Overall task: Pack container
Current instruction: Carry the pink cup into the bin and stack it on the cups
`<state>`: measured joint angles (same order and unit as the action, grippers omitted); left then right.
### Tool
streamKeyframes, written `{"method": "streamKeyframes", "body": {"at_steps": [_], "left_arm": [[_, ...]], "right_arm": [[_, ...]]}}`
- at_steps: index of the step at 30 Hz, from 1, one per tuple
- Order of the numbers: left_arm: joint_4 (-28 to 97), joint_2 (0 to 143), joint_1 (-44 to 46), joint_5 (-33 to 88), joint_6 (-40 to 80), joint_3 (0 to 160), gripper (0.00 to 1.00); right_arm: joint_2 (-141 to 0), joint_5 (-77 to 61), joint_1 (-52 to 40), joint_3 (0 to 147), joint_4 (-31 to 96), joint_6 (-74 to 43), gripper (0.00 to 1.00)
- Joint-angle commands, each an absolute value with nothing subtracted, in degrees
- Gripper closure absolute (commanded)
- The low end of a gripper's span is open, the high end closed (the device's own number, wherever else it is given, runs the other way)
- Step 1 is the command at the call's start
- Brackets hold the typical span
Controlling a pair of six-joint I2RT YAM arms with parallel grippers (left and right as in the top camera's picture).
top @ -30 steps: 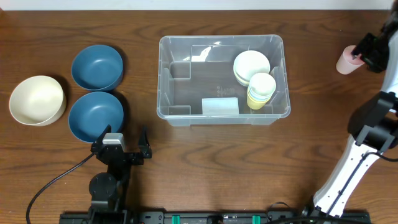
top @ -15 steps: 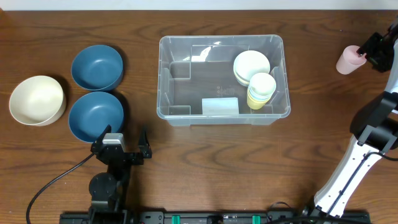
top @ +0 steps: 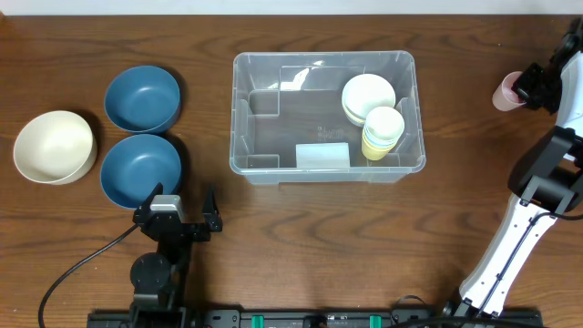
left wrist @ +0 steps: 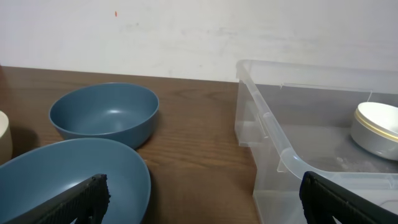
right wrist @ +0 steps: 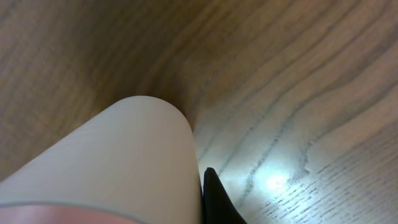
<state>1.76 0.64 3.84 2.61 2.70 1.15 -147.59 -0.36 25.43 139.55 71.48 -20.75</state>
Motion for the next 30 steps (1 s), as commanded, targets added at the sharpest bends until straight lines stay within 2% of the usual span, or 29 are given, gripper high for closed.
{"method": "streamKeyframes", "body": {"at_steps": [1,12,19,30], "left_arm": [[4.03,0.6,3.55,1.5,1.74,0.23,0.02],[4.03,0.6,3.55,1.5,1.74,0.23,0.02],[4.05,0.6,3.55,1.5,1.74,0.23,0.02],[4.05,0.6,3.55,1.5,1.74,0.23,0.02]], "right_arm": [[-146.39,0.01,24.77,140.11,72.99,-20.99,0.99],[-129.71,-7.29,20.84,140.86,79.64,-20.51,0.99],[-119.22,-11.42,10.0,140.86,86.08,-17.21,0.99],[-118.98,-8.58,-6.35,140.46,96.03,-15.16,0.99]]}}
